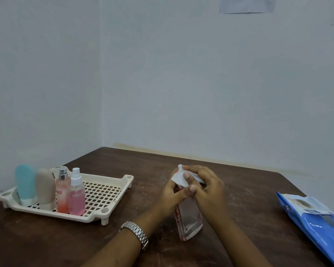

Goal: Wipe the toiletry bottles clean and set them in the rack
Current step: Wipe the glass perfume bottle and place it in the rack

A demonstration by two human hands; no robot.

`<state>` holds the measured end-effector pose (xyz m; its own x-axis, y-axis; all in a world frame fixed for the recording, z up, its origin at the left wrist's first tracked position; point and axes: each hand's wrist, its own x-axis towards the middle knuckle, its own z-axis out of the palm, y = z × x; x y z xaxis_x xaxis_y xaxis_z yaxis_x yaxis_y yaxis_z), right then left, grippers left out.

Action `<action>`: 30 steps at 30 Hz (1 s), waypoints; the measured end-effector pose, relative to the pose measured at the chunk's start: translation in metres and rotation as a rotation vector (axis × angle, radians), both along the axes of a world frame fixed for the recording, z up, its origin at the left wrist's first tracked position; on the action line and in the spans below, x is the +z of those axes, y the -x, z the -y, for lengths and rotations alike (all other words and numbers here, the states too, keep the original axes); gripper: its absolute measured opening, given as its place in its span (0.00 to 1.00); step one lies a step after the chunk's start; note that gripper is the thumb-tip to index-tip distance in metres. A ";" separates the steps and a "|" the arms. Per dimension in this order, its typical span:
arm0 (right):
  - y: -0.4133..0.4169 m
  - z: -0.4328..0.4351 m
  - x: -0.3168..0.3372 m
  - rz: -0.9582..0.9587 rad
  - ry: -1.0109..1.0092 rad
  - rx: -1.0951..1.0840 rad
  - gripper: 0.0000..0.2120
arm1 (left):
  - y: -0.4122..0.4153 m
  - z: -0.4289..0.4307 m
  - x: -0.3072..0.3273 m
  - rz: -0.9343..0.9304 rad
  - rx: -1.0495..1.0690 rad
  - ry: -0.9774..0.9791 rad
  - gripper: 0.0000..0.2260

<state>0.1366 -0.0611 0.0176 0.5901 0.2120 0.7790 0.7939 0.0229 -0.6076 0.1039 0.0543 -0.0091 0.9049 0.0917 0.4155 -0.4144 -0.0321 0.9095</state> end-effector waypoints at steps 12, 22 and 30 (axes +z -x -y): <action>0.004 0.007 0.012 0.139 0.131 0.056 0.06 | 0.009 0.009 0.003 0.177 0.064 -0.220 0.47; 0.005 0.003 0.011 0.163 0.179 0.028 0.03 | 0.011 0.016 0.004 0.157 -0.002 -0.113 0.52; 0.009 -0.004 0.010 0.167 0.254 0.037 0.10 | 0.008 0.015 0.004 0.094 -0.003 -0.012 0.40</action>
<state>0.1278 -0.0575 0.0275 0.4463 0.4316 0.7839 0.8849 -0.0821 -0.4585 0.0961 0.0389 -0.0055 0.8623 0.0834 0.4995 -0.4977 -0.0418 0.8663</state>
